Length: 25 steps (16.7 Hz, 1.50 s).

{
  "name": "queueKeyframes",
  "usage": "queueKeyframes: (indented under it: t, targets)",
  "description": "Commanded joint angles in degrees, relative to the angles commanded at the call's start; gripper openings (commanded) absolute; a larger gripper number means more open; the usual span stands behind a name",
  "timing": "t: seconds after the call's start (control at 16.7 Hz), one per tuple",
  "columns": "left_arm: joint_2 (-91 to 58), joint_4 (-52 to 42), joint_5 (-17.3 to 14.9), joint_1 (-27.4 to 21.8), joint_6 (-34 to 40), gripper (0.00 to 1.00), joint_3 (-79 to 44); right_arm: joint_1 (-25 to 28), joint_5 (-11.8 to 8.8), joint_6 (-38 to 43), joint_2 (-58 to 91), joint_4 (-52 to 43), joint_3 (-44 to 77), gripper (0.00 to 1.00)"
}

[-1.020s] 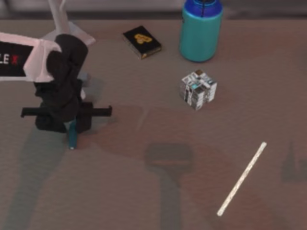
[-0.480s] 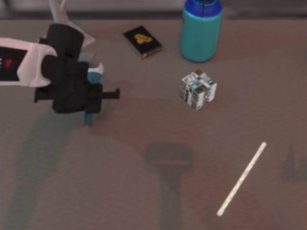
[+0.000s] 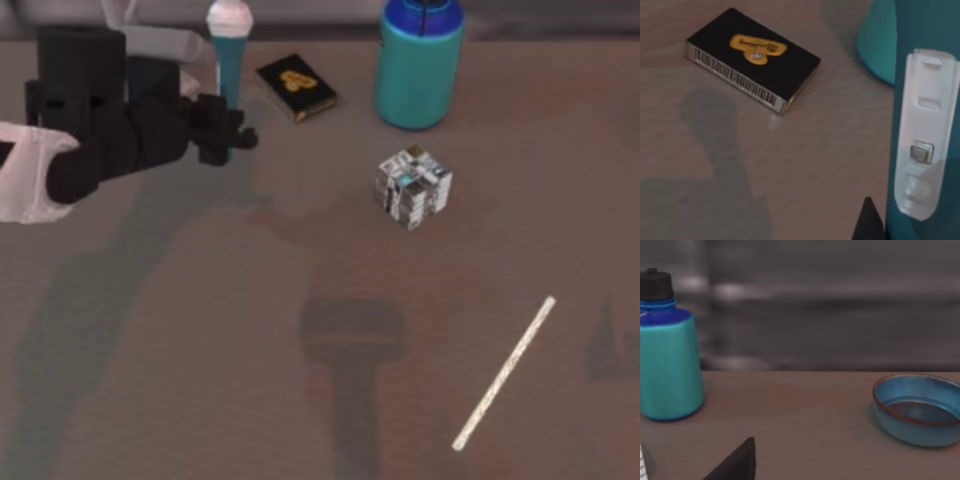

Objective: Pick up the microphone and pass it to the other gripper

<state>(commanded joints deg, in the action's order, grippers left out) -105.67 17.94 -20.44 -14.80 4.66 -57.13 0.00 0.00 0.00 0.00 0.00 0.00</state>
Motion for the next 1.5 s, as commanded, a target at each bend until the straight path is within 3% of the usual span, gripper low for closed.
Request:
queueKeyframes:
  t: [0.24,0.42,0.9,1.08,1.5]
  targets:
    - [5.3,18.1,-7.2,0.7,-3.2,0.00,5.1,0.0,0.0,0.0,0.0,0.0,0.0,1.00]
    - [8.8,26.0,-10.8,1.2,-5.1,0.00,7.6,0.0,0.0,0.0,0.0,0.0,0.0,1.00]
    - [9.8,28.3,-11.8,0.9,-5.7,0.00,8.1,0.0,0.0,0.0,0.0,0.0,0.0,1.00]
    - [10.6,30.0,-7.9,-2.8,-4.7,0.00,9.3,0.0,0.0,0.0,0.0,0.0,0.0,1.00]
    - [14.5,36.2,8.9,-18.4,-0.5,0.00,15.1,0.0,0.0,0.0,0.0,0.0,0.0,1.00]
